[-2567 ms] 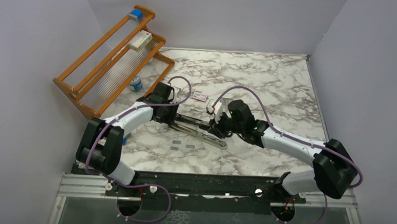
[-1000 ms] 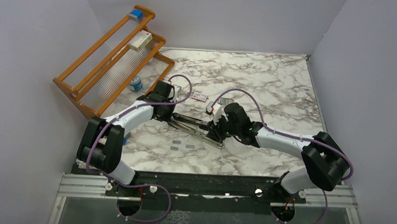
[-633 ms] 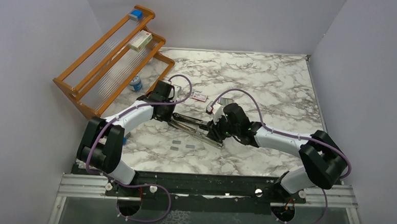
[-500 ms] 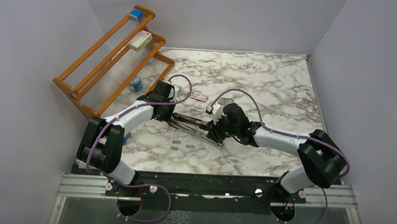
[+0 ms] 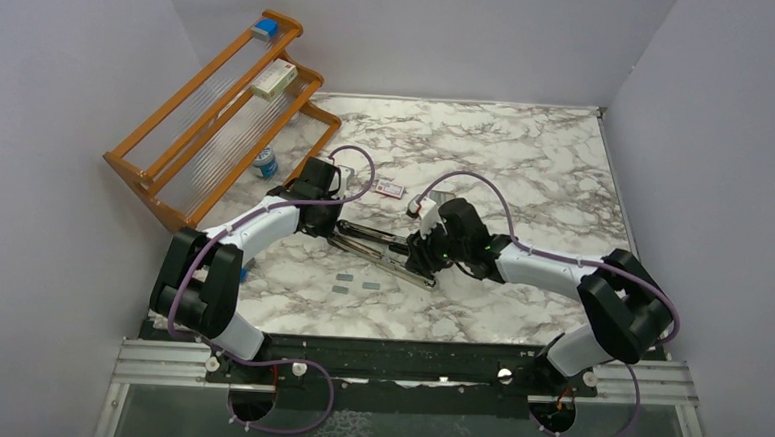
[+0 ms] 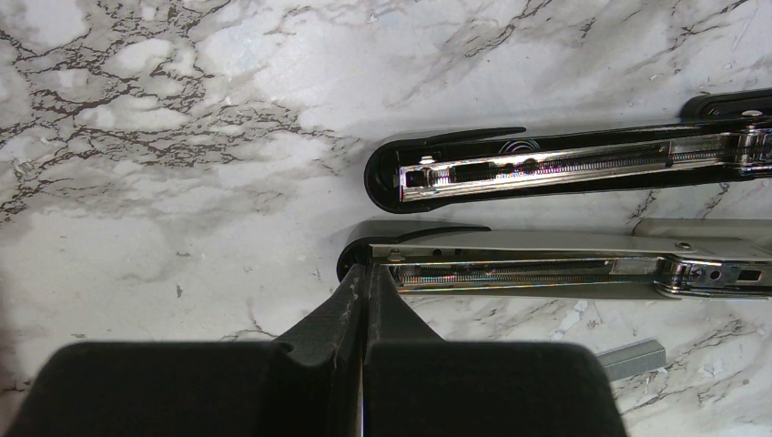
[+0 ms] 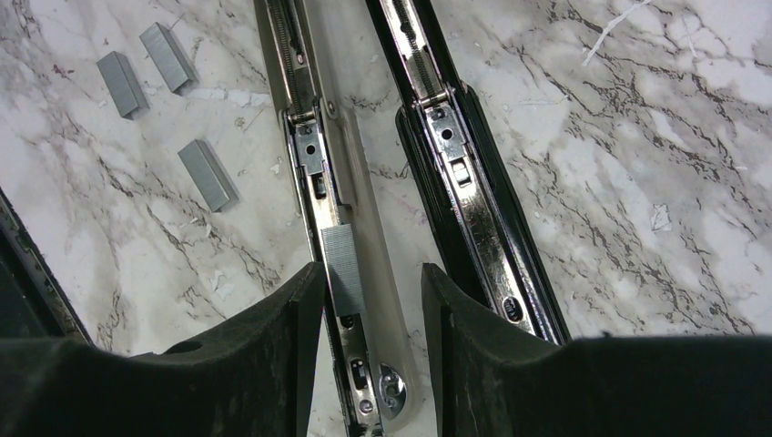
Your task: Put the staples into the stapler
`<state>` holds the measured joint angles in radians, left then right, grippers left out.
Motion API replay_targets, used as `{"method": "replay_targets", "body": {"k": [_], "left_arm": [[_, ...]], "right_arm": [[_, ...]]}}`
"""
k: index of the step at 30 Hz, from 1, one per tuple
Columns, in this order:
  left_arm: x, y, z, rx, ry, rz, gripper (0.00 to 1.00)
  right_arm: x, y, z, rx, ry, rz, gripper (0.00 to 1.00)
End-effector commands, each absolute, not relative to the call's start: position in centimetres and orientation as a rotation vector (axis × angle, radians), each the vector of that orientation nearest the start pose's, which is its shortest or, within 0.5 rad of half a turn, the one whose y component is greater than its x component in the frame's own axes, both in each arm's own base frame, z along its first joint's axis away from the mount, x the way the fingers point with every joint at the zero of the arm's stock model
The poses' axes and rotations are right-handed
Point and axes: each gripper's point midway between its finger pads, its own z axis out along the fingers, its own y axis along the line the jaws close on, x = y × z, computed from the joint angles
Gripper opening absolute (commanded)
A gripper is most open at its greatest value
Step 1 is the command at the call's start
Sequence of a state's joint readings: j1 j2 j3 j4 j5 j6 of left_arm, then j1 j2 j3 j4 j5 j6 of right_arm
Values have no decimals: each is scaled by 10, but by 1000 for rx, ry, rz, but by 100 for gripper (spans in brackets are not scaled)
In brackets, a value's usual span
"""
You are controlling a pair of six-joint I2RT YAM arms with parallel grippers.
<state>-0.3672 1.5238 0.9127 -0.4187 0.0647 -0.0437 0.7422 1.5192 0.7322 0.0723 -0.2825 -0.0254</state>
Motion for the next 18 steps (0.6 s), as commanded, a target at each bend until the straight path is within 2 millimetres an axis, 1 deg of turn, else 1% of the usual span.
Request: {"method": "replay_targets", "body": {"k": [1,6,9,18], "left_arm": [[316,-132,59,440,2550,-221,0],[315,-132,58,442,2553,-222,0],[316,-132,59,440,2553,-222,0],[316,-132,58,442,2554,-220,0]], "right_arm": [[246,296,58,-1027,2125,730,47],[246,293,53,-1026,2146,719,46],[246,291,52,-1022,2151,714,43],[244,288,50,-1025,2165,724,28]]}}
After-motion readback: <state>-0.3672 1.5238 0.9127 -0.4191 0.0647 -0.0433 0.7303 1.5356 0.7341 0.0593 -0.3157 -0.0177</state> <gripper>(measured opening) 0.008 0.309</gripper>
